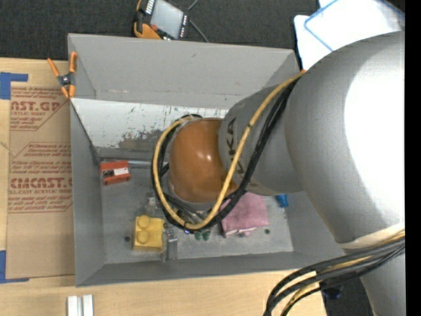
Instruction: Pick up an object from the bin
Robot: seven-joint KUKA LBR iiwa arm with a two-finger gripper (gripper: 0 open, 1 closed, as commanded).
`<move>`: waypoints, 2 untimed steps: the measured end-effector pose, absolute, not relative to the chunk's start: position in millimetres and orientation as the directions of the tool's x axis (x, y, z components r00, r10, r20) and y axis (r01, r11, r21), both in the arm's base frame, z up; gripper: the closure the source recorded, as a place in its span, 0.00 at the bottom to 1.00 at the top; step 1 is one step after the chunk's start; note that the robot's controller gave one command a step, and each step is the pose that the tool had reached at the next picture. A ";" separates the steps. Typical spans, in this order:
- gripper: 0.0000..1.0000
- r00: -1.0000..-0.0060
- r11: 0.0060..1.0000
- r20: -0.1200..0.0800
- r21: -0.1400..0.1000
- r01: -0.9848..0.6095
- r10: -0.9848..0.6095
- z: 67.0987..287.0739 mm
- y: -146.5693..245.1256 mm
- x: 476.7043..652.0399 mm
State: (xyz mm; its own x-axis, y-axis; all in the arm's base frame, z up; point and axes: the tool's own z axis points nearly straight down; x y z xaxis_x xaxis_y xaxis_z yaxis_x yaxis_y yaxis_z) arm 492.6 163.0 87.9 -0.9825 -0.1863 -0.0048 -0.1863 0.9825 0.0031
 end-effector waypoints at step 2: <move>0.00 -0.978 0.978 -0.031 0.007 -0.208 -0.208 72.0 157.3 484.5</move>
Offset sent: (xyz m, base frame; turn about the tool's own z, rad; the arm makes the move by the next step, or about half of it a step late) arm -0.0121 -0.0068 -0.0179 -0.0241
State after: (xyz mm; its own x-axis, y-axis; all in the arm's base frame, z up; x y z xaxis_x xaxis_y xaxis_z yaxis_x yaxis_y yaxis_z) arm 484.5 157.3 72.0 -0.9777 -0.2077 -0.0310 -0.2080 0.9781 0.0066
